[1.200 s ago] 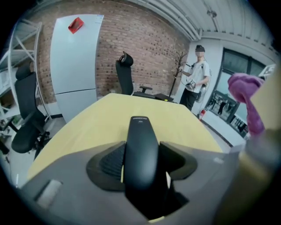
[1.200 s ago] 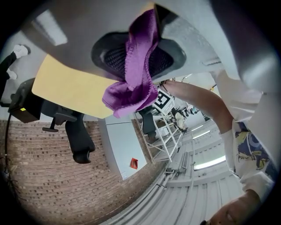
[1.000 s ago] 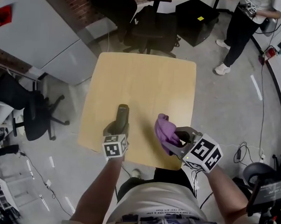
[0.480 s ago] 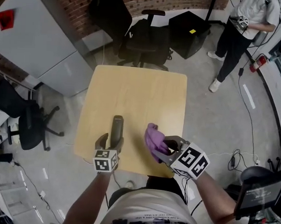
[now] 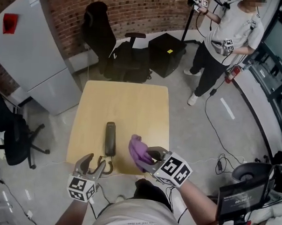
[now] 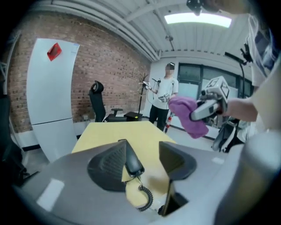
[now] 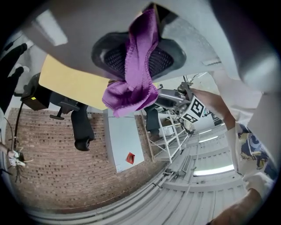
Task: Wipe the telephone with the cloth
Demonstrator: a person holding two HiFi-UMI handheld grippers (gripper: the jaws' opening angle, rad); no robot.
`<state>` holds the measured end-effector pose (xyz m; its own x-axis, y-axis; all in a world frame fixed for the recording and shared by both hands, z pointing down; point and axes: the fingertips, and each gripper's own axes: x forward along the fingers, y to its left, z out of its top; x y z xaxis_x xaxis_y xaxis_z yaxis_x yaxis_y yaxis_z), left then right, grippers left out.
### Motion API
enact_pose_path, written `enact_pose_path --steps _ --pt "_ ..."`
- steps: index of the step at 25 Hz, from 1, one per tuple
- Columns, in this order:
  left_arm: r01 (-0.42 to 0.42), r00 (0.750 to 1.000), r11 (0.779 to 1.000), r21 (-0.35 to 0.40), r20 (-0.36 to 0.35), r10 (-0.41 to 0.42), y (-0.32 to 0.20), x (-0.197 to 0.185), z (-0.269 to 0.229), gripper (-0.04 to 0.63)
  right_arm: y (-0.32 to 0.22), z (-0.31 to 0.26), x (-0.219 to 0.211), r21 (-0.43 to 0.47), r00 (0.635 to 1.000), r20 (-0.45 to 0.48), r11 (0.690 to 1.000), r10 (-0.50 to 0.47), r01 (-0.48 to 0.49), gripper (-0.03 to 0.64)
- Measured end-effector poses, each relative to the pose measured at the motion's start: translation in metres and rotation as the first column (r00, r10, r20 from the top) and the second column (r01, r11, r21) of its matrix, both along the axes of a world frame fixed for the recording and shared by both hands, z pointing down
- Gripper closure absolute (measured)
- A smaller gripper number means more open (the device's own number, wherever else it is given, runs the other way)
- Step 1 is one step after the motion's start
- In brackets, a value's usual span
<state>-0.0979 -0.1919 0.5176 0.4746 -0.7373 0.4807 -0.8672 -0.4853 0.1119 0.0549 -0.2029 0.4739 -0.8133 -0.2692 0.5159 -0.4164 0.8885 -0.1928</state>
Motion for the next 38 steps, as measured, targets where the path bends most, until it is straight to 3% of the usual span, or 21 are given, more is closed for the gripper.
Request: enact_pose_path --steps 3,6,15,21,29,33,38 --pt "-0.066 0.993 0.997 0.027 -0.099 0.068 0.032 0.004 -0.029 0.423 0.026 -0.011 -0.003 0.017 0.999 -0.009 0.999 0.045 -0.045 0.509" --pt "-0.111 0.981 0.993 0.038 -0.158 0.116 0.066 -0.009 -0.045 0.585 0.056 -0.013 -0.028 0.034 0.998 -0.013 0.998 0.054 -0.054 0.509" --pt "-0.213 0.947 0.977 -0.002 -0.247 0.206 0.148 -0.028 -0.069 0.592 0.152 -0.024 -0.067 0.051 0.995 -0.012 0.994 0.095 -0.094 0.509" --pt "-0.288 0.935 0.957 0.021 -0.21 0.286 0.177 -0.011 -0.08 0.591 0.193 -0.03 -0.063 0.069 0.993 -0.071 0.994 0.093 -0.089 0.508" --pt "-0.291 0.932 0.956 0.024 -0.219 0.289 0.206 -0.003 -0.089 0.591 0.226 -0.05 -0.058 0.08 0.993 -0.006 0.99 0.117 -0.116 0.508" --pt "-0.296 0.933 0.955 0.031 -0.202 0.297 0.219 0.017 -0.097 0.591 0.241 -0.053 -0.04 0.081 0.994 0.002 0.99 0.112 -0.112 0.508" --pt "-0.317 0.919 0.947 0.043 -0.233 0.318 0.248 0.04 -0.112 0.591 0.268 -0.058 -0.022 0.058 0.992 0.019 0.99 0.124 -0.125 0.506"
